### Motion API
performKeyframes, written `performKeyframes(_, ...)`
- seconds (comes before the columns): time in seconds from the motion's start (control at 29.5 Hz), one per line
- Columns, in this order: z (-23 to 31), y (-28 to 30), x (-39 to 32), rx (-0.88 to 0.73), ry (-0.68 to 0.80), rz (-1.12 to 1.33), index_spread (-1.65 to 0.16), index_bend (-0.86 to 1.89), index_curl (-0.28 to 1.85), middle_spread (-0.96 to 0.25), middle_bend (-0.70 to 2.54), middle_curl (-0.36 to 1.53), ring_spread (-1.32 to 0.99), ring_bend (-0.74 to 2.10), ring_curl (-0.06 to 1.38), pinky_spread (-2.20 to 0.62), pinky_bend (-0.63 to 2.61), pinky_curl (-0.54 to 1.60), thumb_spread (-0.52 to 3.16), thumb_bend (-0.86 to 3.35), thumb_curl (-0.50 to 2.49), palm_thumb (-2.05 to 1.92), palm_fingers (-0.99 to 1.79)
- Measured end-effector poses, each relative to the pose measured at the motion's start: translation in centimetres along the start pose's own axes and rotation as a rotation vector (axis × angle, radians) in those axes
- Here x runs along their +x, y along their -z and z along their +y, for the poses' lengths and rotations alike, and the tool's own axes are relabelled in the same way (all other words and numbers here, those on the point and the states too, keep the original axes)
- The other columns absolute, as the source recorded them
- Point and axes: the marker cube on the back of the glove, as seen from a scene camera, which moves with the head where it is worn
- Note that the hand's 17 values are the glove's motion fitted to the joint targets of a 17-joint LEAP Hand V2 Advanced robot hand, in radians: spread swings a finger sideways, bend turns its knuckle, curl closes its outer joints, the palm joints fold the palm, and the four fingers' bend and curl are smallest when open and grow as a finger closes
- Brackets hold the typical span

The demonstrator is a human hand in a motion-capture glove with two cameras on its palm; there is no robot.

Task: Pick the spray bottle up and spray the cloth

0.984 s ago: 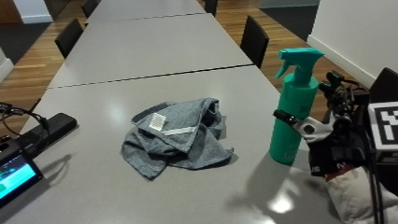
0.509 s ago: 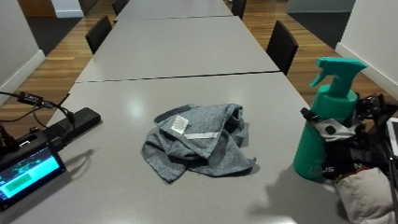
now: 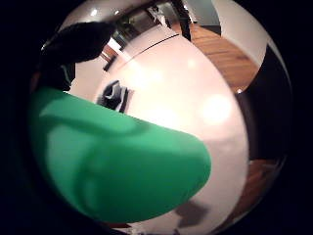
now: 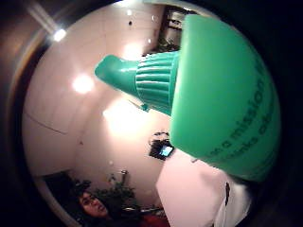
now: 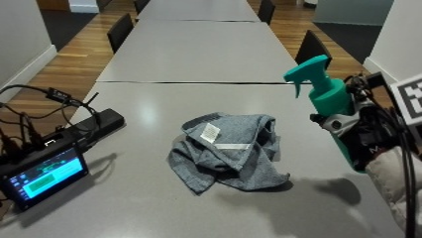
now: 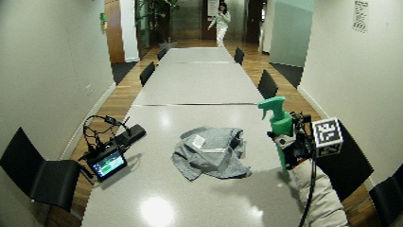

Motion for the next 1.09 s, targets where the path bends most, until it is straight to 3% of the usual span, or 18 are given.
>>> performKeyframes(0.37,-2.7,-1.5,-2.9,-0.237,0.103,0.679,-0.29,0.12,0.32,-0.1,0.39,0.45,-0.12,0.56,0.43,-0.19,0.47,0.39,0.44,0.01,0.59,1.19,0.94)
performKeyframes(0.58,-3.0,-2.4,-3.1,-0.283,0.125,0.833,-0.29,0.12,0.32,-0.1,0.37,0.46,-0.12,0.54,0.44,-0.19,0.45,0.4,0.43,-0.02,0.6,1.2,0.95)
performKeyframes(0.92,-2.3,-2.8,-3.7,-0.24,0.047,0.442,-0.29,0.11,0.31,-0.1,0.35,0.48,-0.12,0.51,0.45,-0.19,0.42,0.4,0.41,-0.02,0.62,1.21,0.97)
performKeyframes(1.09,-1.7,-2.0,-5.3,-0.172,-0.006,0.106,-0.29,0.11,0.31,-0.1,0.34,0.49,-0.12,0.5,0.45,-0.18,0.42,0.41,0.41,-0.03,0.63,1.21,0.97)
